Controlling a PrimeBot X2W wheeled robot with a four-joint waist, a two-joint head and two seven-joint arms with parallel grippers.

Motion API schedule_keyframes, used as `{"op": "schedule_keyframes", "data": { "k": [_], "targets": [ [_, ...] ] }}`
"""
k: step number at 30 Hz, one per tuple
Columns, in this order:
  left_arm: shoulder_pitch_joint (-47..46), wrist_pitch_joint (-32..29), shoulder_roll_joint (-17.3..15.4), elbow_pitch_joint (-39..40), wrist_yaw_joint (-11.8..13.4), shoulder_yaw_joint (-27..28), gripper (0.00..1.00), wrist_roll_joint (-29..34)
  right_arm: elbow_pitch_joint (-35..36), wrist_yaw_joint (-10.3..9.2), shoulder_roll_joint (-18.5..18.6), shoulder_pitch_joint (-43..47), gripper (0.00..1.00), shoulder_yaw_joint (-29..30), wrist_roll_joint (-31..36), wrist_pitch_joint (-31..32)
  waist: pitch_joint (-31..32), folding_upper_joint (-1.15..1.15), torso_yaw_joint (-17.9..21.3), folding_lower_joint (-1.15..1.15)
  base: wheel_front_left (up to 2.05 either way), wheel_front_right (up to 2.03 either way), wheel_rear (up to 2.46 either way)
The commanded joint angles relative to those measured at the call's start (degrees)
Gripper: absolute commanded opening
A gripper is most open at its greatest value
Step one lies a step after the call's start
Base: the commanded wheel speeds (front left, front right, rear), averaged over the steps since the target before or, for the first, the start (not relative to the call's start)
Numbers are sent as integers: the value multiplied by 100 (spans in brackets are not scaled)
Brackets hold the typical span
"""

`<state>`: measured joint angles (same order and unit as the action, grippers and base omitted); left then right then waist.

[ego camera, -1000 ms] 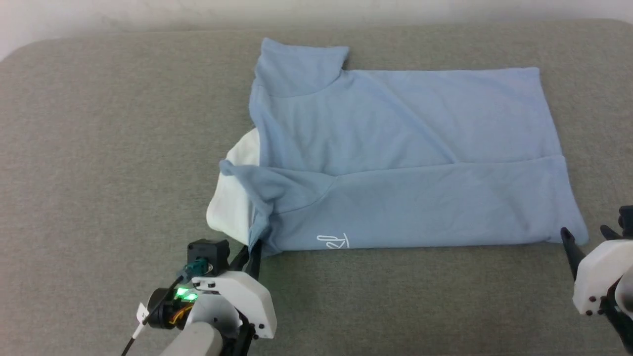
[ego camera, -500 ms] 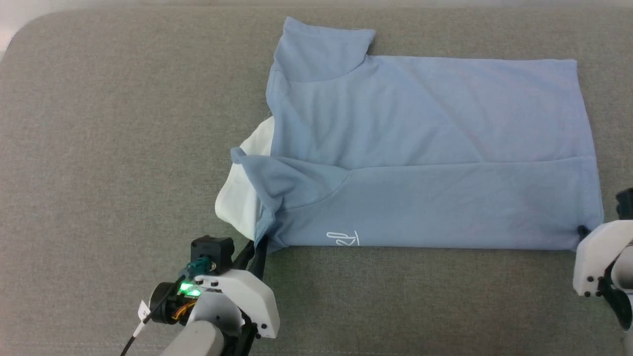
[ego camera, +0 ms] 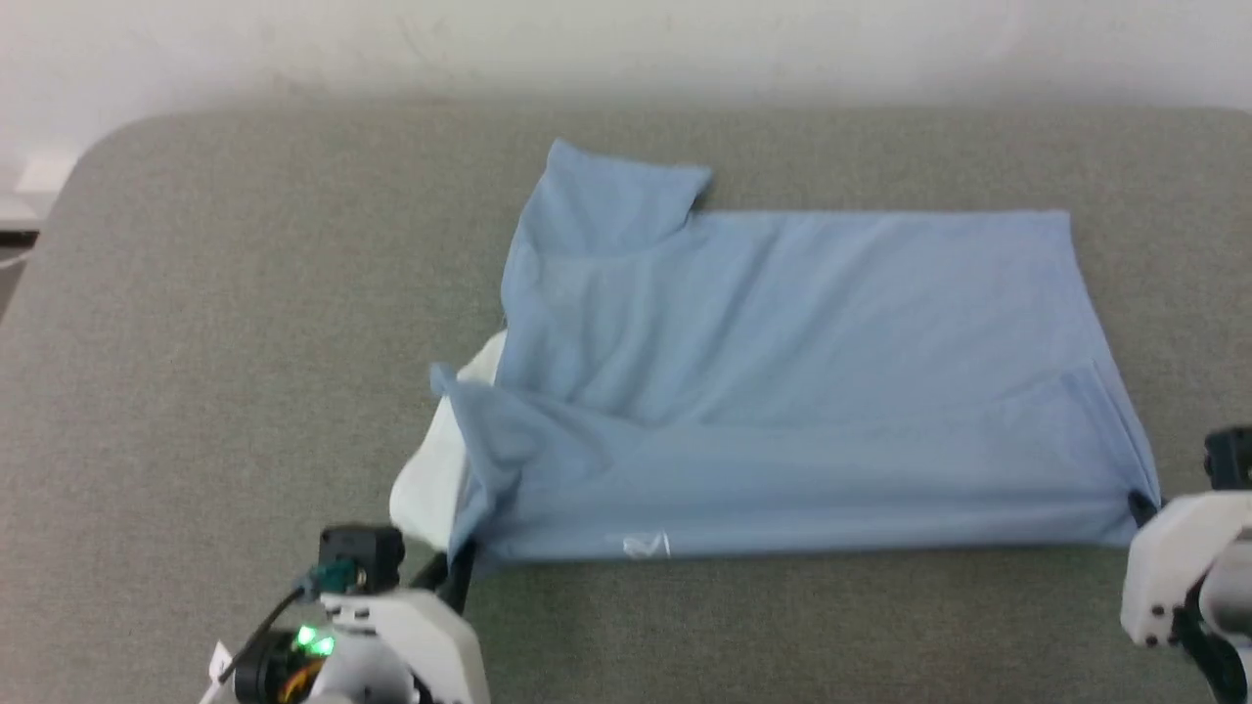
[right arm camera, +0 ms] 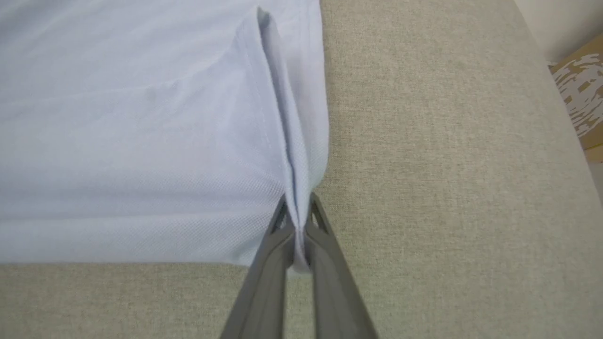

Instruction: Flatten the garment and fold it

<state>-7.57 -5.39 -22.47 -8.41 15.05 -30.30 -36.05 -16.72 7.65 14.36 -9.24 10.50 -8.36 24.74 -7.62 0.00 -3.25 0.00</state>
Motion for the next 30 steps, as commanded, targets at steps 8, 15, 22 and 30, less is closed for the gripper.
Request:
{"op": "schedule_keyframes", "data": {
  "k": [8, 15, 22, 30],
  "targets": [
    [764, -300, -190, 215, -140, -136, 0, -302, 577, -16, -174, 1166, 0, 479, -61, 439, 381, 0, -21, 0, 0, 0, 0],
    [732, -274, 50, -150, -370, -375, 0, -362, 390, -16, -252, 1390, 0, 545, -138, 516, 364, 0, 51, 0, 0, 0, 0],
    [617, 146, 74, -424, -352, -249, 100, -286, 356, -16, -163, 1239, 100, 488, -120, 100, 456, 0, 86, 0, 0, 0, 0],
    [535, 1528, -29, 214, -273, 275, 100, -48, 1267, -16, -116, 1193, 100, 201, -274, -1212, 607, 0, 68, 0, 0, 0, 0]
  ]
}}
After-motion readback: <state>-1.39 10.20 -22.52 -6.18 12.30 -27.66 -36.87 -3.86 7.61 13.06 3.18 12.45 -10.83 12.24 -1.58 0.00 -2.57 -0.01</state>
